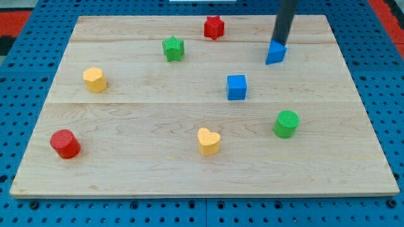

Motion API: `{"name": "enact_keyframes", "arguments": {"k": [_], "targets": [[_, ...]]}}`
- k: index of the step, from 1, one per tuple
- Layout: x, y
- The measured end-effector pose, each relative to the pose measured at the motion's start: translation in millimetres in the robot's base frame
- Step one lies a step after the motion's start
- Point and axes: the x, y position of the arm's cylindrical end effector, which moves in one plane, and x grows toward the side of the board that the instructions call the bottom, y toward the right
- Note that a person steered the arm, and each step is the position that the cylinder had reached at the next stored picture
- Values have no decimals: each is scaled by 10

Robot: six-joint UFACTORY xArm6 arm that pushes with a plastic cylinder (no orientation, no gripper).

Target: Slide the blue cube to the center

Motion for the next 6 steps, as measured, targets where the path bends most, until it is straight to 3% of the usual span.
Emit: {"name": "enact_keyframes", "arguments": {"k": [1, 3, 5, 6], "targets": [[255, -179], [271, 497], [1091, -574], [1108, -1200]]}}
